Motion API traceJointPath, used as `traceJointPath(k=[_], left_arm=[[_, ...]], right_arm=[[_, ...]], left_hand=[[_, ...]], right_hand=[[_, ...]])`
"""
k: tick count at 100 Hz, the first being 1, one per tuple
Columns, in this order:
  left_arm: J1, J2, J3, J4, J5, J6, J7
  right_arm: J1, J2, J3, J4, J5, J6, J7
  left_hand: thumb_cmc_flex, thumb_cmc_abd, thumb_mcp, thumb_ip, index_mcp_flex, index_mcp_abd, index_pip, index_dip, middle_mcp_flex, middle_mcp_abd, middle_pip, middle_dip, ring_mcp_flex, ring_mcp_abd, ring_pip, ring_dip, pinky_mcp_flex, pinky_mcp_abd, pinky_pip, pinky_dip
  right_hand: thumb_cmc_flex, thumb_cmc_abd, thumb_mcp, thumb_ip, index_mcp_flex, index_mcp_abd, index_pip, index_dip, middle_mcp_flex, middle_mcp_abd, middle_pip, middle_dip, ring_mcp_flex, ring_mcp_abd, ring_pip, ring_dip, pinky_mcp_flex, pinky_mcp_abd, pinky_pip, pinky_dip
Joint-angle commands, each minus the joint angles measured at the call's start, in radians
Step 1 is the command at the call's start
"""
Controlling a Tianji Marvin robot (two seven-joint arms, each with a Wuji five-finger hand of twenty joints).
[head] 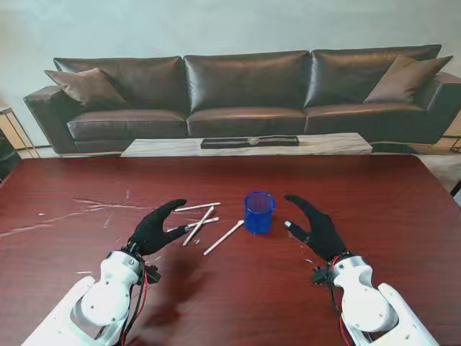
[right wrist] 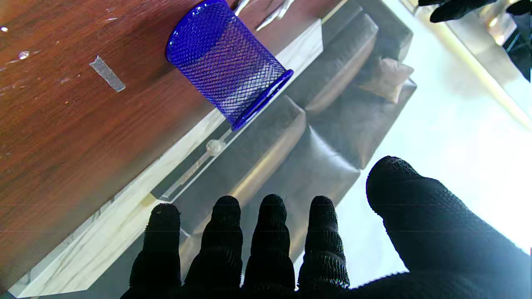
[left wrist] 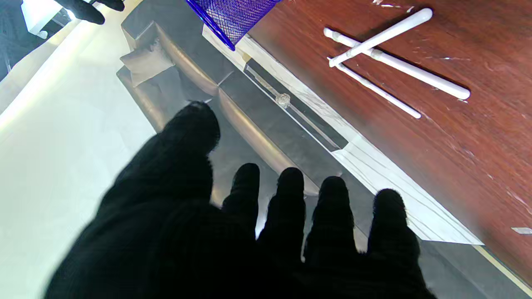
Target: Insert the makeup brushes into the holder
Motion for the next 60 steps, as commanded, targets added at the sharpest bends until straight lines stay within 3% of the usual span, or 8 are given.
traceJointPath(k=[1,45,60], left_arm=[[-0.001,-0.003,0.002,-0.001,-0.004,-0.003,-0.001],[-0.003,-0.004,0.007,-0.012,0.0,0.038,0.002],[-0.017,-0.008,0.025,-0.001,0.047,0.052,0.038]], right_arm=[[-0.005,0.0,-0.005,-0.003,-0.004,0.0,0.001],[0.008,-0.001,-0.012,0.011,0.008,-0.001,0.008],[0.002,-0.001,-0.011,0.007,0.008,0.0,0.006]], left_hand=[[-0.025,-0.026,0.027,0.01,-0.001,-0.02,0.004,0.007,0.002,-0.053,-0.005,-0.007,-0.009,-0.027,-0.006,0.004,-0.012,-0.003,-0.007,0.02],[-0.029,-0.021,0.015,-0.001,0.025,-0.01,0.021,0.018,0.011,-0.034,0.008,0.014,0.017,0.0,0.015,0.028,-0.026,0.013,0.038,0.044],[-0.035,-0.019,-0.012,0.001,0.051,-0.007,0.041,0.044,0.024,-0.003,0.025,0.063,0.047,0.033,0.057,0.107,-0.036,0.032,0.152,0.102]], right_hand=[[-0.048,-0.015,-0.021,0.008,0.007,0.009,0.007,-0.01,-0.016,-0.003,-0.009,-0.001,0.007,-0.019,-0.007,-0.004,-0.012,-0.011,0.012,0.018],[-0.047,-0.01,-0.025,0.009,0.01,0.007,0.01,-0.008,-0.027,0.006,-0.001,0.004,0.005,-0.02,-0.006,-0.002,-0.013,-0.012,0.016,0.028],[-0.048,-0.007,-0.027,0.009,0.015,0.008,0.013,-0.005,-0.03,0.018,0.008,0.008,0.01,-0.016,-0.003,0.0,-0.011,-0.011,0.019,0.033]])
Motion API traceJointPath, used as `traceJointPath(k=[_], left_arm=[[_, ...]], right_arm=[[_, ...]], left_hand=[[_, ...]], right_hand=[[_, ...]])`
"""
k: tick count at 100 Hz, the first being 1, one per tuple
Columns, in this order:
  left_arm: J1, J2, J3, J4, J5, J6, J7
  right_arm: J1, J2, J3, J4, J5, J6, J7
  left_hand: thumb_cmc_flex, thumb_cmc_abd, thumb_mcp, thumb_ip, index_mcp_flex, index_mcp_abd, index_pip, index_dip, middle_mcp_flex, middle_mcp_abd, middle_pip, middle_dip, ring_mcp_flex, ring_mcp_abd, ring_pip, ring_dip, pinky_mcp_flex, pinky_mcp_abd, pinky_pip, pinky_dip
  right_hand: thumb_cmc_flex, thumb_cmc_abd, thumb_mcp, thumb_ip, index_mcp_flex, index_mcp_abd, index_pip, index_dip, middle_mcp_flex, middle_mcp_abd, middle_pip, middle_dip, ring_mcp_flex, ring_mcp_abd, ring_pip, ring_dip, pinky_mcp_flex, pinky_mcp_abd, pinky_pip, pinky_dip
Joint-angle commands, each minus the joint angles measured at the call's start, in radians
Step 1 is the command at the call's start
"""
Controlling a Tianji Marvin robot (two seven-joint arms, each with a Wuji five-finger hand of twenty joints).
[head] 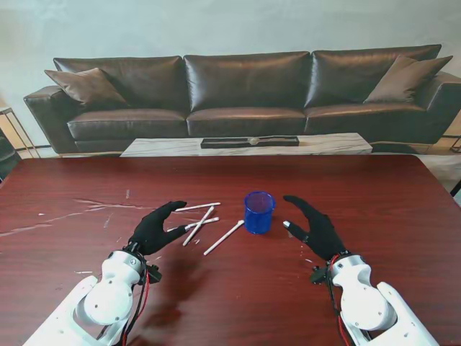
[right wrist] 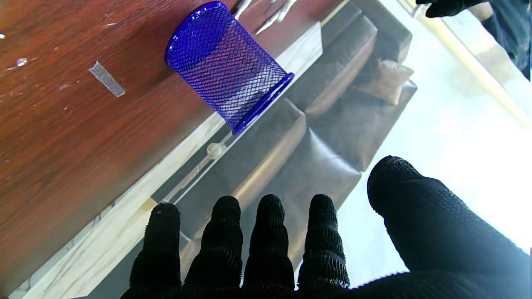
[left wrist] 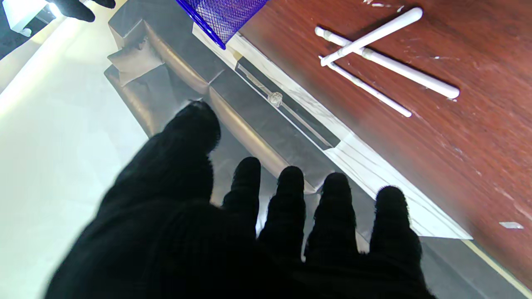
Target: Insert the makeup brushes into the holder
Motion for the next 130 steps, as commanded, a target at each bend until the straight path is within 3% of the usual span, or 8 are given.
traceJointPath(k=[1,24,42,62,83,96,111,130], left_arm=[[-0.013,-0.006,0.011,0.003,0.043,0.008,0.019],[-0.057,0.009,0.047,0.01,0.158,0.055,0.006],[-0.126,0.005,0.093,0.036,0.144,0.083,-0.01],[-0.221,-0.011,0.155,0.119,0.126,0.085,0.019],[-0.312,-0.02,0.227,0.209,0.158,0.117,0.042],[-0.36,-0.03,0.277,0.271,0.166,0.157,0.056],[-0.4,-0.049,0.335,0.338,0.167,0.244,0.088],[-0.443,-0.074,0.397,0.428,0.143,0.278,0.116]], right_arm=[[-0.011,-0.001,-0.002,-0.007,-0.004,0.0,-0.001],[-0.01,0.002,-0.002,-0.007,-0.004,0.003,0.015],[-0.01,0.004,-0.002,-0.007,-0.019,-0.004,0.014],[-0.01,0.002,0.001,-0.004,-0.014,-0.007,0.009],[-0.012,0.001,0.005,-0.003,-0.013,-0.011,0.001],[-0.012,0.001,0.005,-0.003,-0.014,-0.012,0.0],[-0.012,0.001,0.005,-0.004,-0.013,-0.011,0.001],[-0.016,0.001,0.007,-0.008,-0.007,-0.005,0.005]], left_hand=[[-0.038,-0.018,-0.014,0.0,0.014,-0.008,0.011,0.019,0.024,0.0,0.019,0.024,0.035,0.01,0.026,0.042,-0.012,0.008,0.059,0.047],[-0.023,0.027,-0.132,-0.009,0.027,0.007,0.014,0.035,0.022,0.07,0.032,0.09,0.059,0.043,0.066,0.145,-0.029,0.018,0.298,0.097],[-0.012,0.037,-0.152,-0.002,0.035,0.023,0.021,0.044,0.023,0.104,0.052,0.143,0.057,0.059,0.119,0.225,-0.022,0.018,0.492,0.149],[-0.018,0.012,-0.086,0.01,0.079,0.054,0.061,0.088,0.037,0.135,0.125,0.312,0.061,0.065,0.353,0.507,0.054,-0.046,0.926,0.393],[-0.055,-0.044,0.06,0.006,0.139,0.104,0.107,0.138,0.043,0.165,0.301,0.56,0.117,0.041,0.714,0.74,0.359,-0.138,1.182,0.564],[-0.077,-0.076,0.133,0.0,0.154,0.118,0.153,0.179,0.039,0.179,0.424,0.655,0.204,0.033,0.893,0.797,0.574,-0.22,1.368,0.472],[-0.1,-0.104,0.118,-0.024,0.164,0.124,0.242,0.251,0.067,0.201,0.541,0.738,0.363,0.032,1.078,0.779,0.808,-0.303,1.574,0.177],[-0.099,-0.132,0.163,-0.026,0.154,0.126,0.305,0.268,0.086,0.205,0.603,0.769,0.418,-0.008,1.175,0.778,0.877,-0.352,1.624,0.084]], right_hand=[[-0.048,-0.007,-0.018,0.009,0.002,0.007,0.002,-0.005,-0.027,-0.004,0.008,0.007,0.01,-0.016,-0.004,0.0,-0.011,-0.011,0.018,0.03],[-0.046,0.002,-0.027,0.01,0.008,0.01,0.006,-0.002,-0.046,0.018,0.021,0.011,0.0,-0.009,-0.007,0.0,-0.014,-0.018,0.015,0.033],[-0.044,0.011,-0.036,0.011,0.012,0.014,0.008,0.001,-0.05,0.026,0.035,0.015,0.002,-0.002,-0.005,0.002,-0.012,-0.017,0.016,0.037],[-0.04,0.015,-0.045,0.013,0.013,0.016,0.008,0.005,-0.053,0.033,0.048,0.018,0.005,-0.002,-0.002,0.006,-0.011,-0.018,0.018,0.041],[-0.038,0.018,-0.05,0.014,0.018,0.019,0.011,0.009,-0.053,0.037,0.06,0.022,0.008,-0.001,0.003,0.01,-0.009,-0.017,0.024,0.047],[-0.036,0.02,-0.052,0.015,0.02,0.02,0.013,0.012,-0.054,0.04,0.067,0.025,0.009,0.0,0.005,0.012,-0.01,-0.017,0.029,0.052],[-0.035,0.021,-0.054,0.015,0.023,0.022,0.014,0.015,-0.055,0.043,0.075,0.027,0.011,-0.001,0.007,0.014,-0.009,-0.017,0.033,0.056],[-0.034,0.026,-0.057,0.015,0.03,0.023,0.017,0.019,-0.056,0.043,0.079,0.028,0.015,0.0,0.01,0.016,-0.009,-0.017,0.037,0.06]])
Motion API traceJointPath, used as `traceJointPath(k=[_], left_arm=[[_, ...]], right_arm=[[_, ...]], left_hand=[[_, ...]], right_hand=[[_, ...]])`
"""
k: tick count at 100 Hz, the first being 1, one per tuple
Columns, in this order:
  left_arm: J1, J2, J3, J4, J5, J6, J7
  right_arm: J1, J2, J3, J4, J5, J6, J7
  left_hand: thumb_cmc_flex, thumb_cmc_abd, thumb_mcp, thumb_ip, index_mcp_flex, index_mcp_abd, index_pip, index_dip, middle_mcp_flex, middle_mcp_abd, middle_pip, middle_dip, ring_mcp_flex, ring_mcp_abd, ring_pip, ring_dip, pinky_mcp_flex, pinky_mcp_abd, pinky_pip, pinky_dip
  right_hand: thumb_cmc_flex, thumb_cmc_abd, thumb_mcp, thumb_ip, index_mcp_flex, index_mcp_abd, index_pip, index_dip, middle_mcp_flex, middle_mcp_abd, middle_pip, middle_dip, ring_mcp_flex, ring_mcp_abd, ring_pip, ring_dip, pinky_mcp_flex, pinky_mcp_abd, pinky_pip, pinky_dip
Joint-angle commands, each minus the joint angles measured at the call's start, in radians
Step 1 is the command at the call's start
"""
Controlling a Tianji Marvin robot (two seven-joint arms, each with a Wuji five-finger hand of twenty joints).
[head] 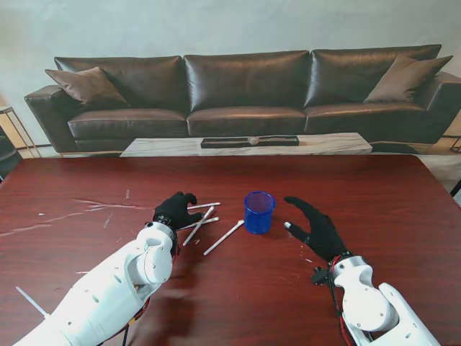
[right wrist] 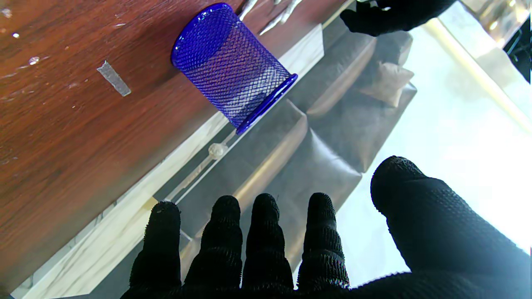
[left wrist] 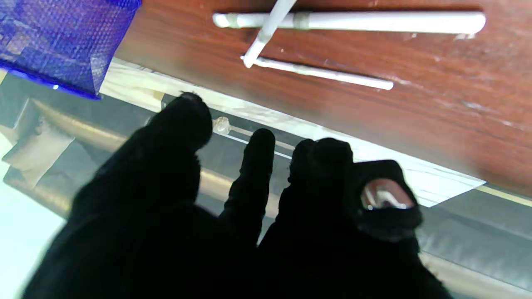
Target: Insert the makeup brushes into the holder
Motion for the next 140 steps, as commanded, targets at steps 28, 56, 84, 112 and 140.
traceJointPath(k=[28,56,84,112,140], left_arm=[[-0.056,-0.049,0.075,0.115,-0.08,0.005,0.006],[-0.107,-0.082,0.134,0.207,-0.113,0.014,0.02],[-0.135,-0.11,0.163,0.271,-0.135,0.026,0.041],[-0.154,-0.133,0.184,0.326,-0.151,0.018,0.064],[-0.159,-0.158,0.188,0.359,-0.164,0.018,0.112]], right_arm=[[-0.011,-0.002,0.001,-0.01,0.001,0.002,0.002],[-0.014,-0.001,0.003,-0.012,0.002,0.004,0.005],[-0.015,-0.001,0.004,-0.014,0.004,0.006,0.007],[-0.013,0.0,0.002,-0.013,0.005,0.008,0.009],[-0.012,0.0,0.0,-0.011,0.004,0.009,0.011]], left_hand=[[0.004,-0.065,0.153,-0.031,0.008,0.0,0.069,-0.005,0.029,0.027,0.079,0.05,0.086,-0.061,0.151,-0.004,0.146,-0.187,0.192,-0.111],[0.001,-0.064,0.165,-0.038,0.026,0.006,0.041,-0.052,0.039,0.033,0.095,0.054,0.109,-0.064,0.169,-0.018,0.182,-0.197,0.217,-0.155],[0.02,-0.051,0.167,-0.037,0.054,-0.002,0.123,-0.023,0.077,0.037,0.13,0.062,0.148,-0.063,0.197,-0.042,0.229,-0.204,0.245,-0.2],[0.088,-0.138,0.217,-0.079,0.113,-0.028,0.237,0.012,0.166,0.037,0.178,0.064,0.221,-0.067,0.231,-0.086,0.282,-0.215,0.245,-0.176],[0.143,-0.143,0.219,-0.087,0.185,-0.04,0.407,-0.1,0.323,0.041,0.21,0.156,0.341,-0.051,0.264,-0.158,0.292,-0.233,0.245,-0.057]], right_hand=[[-0.03,0.027,-0.03,0.015,0.029,0.012,0.007,0.022,-0.037,-0.003,0.02,0.01,0.018,-0.002,0.007,0.014,-0.009,-0.016,0.022,0.029],[-0.028,0.027,-0.032,0.015,0.046,0.012,0.013,0.028,-0.038,-0.001,0.024,0.01,0.022,-0.001,0.009,0.016,-0.007,-0.014,0.032,0.036],[-0.028,0.028,-0.033,0.015,0.054,0.014,0.015,0.032,-0.038,0.0,0.025,0.01,0.022,-0.003,0.01,0.017,-0.008,-0.012,0.041,0.041],[-0.027,0.027,-0.033,0.015,0.06,0.014,0.016,0.036,-0.038,0.001,0.026,0.01,0.021,-0.001,0.009,0.017,-0.008,-0.013,0.044,0.042],[-0.027,0.028,-0.033,0.015,0.063,0.01,0.016,0.038,-0.038,0.002,0.026,0.01,0.021,-0.002,0.009,0.017,-0.008,-0.012,0.044,0.043]])
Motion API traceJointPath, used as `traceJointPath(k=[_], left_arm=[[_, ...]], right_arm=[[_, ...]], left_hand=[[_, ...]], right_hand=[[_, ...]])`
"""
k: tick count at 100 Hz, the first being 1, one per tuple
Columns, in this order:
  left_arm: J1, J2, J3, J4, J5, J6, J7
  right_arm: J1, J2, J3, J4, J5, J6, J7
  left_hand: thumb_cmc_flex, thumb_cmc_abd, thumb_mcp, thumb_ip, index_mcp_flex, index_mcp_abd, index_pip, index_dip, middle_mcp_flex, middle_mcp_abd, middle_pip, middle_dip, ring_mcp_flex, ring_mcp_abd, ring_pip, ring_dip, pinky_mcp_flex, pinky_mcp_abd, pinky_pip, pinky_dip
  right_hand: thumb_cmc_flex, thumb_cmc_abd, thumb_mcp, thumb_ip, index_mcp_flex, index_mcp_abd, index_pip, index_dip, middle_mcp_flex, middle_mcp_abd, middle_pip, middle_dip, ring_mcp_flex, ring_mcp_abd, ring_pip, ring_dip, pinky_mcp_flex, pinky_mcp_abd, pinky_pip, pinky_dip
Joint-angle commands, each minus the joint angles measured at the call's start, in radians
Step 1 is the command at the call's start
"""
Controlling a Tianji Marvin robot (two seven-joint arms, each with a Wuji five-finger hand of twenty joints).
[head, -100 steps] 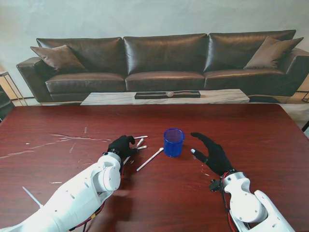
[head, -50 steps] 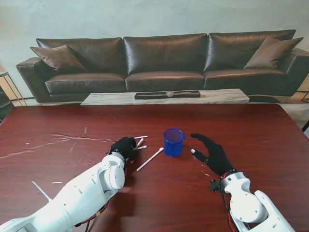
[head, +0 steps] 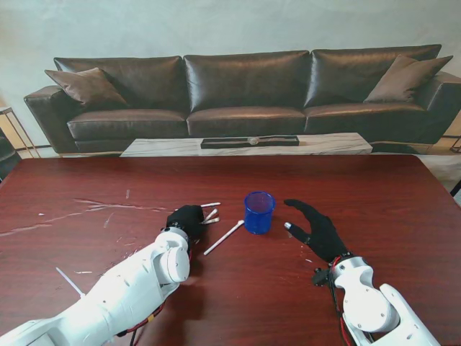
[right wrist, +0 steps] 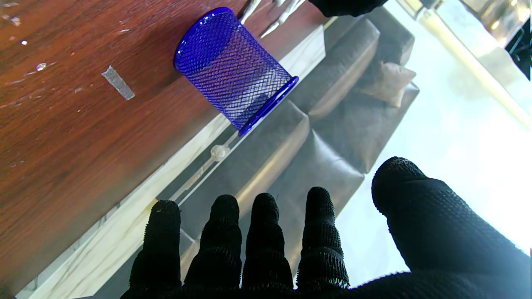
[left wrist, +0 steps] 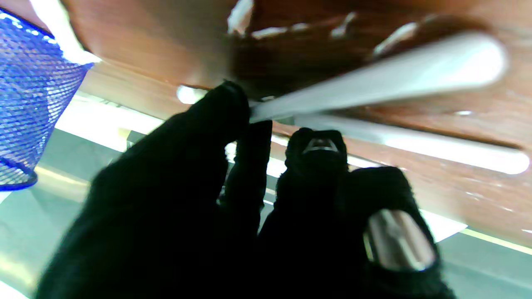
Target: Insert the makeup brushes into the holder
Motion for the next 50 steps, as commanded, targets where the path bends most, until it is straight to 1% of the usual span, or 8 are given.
traceJointPath(k=[1,5,22,30,50], left_arm=[[0.0,-0.012,-0.001,0.001,-0.006,0.005,0.009],[0.0,-0.015,-0.001,0.003,-0.006,0.009,0.014],[0.003,-0.021,-0.007,0.004,-0.015,0.016,0.025],[0.003,-0.024,-0.008,0.007,-0.017,0.016,0.032],[0.007,-0.022,-0.011,0.005,-0.011,0.013,0.043]], right_arm=[[-0.005,0.0,-0.004,-0.005,-0.003,0.002,0.002],[-0.004,0.0,-0.004,-0.004,-0.003,0.002,0.002],[-0.004,0.0,-0.006,-0.004,-0.002,0.005,0.003],[-0.003,-0.001,-0.006,-0.003,-0.002,0.004,0.001],[-0.003,-0.001,-0.007,-0.004,-0.002,0.006,0.002]], left_hand=[[0.029,0.003,0.03,-0.035,0.033,-0.004,0.044,-0.021,0.077,0.053,0.051,0.022,0.06,0.067,0.102,-0.015,0.014,-0.153,0.197,0.036],[0.03,0.01,0.028,-0.033,0.039,-0.001,0.069,-0.031,0.088,0.054,0.064,0.011,0.076,0.066,0.109,-0.029,0.015,-0.157,0.197,0.054],[0.026,0.026,0.029,-0.029,0.063,0.003,0.133,-0.04,0.13,0.057,0.099,-0.016,0.126,0.063,0.127,-0.059,0.018,-0.167,0.197,0.083],[0.021,0.026,0.043,-0.026,0.066,0.012,0.163,-0.043,0.142,0.061,0.12,-0.03,0.147,0.054,0.138,-0.077,0.02,-0.178,0.197,0.102],[-0.007,0.034,0.098,-0.003,0.054,0.038,0.201,0.005,0.15,0.067,0.149,-0.028,0.16,0.042,0.164,-0.094,0.022,-0.188,0.197,0.123]], right_hand=[[-0.027,0.02,-0.015,0.014,0.018,0.0,0.002,0.014,-0.036,-0.001,0.014,0.009,0.021,-0.011,0.001,0.008,-0.008,-0.012,0.015,0.026],[-0.027,0.019,-0.016,0.014,0.019,0.001,0.002,0.015,-0.036,-0.002,0.014,0.009,0.021,-0.012,0.001,0.008,-0.008,-0.013,0.015,0.026],[-0.027,0.019,-0.017,0.014,0.02,0.0,0.002,0.016,-0.036,-0.002,0.015,0.009,0.02,-0.011,0.001,0.008,-0.008,-0.013,0.015,0.026],[-0.026,0.02,-0.016,0.014,0.021,0.002,0.002,0.016,-0.037,-0.002,0.015,0.009,0.02,-0.011,0.001,0.008,-0.008,-0.013,0.015,0.026],[-0.027,0.019,-0.016,0.014,0.021,0.001,0.002,0.017,-0.037,-0.002,0.017,0.01,0.019,-0.012,0.001,0.008,-0.008,-0.013,0.016,0.026]])
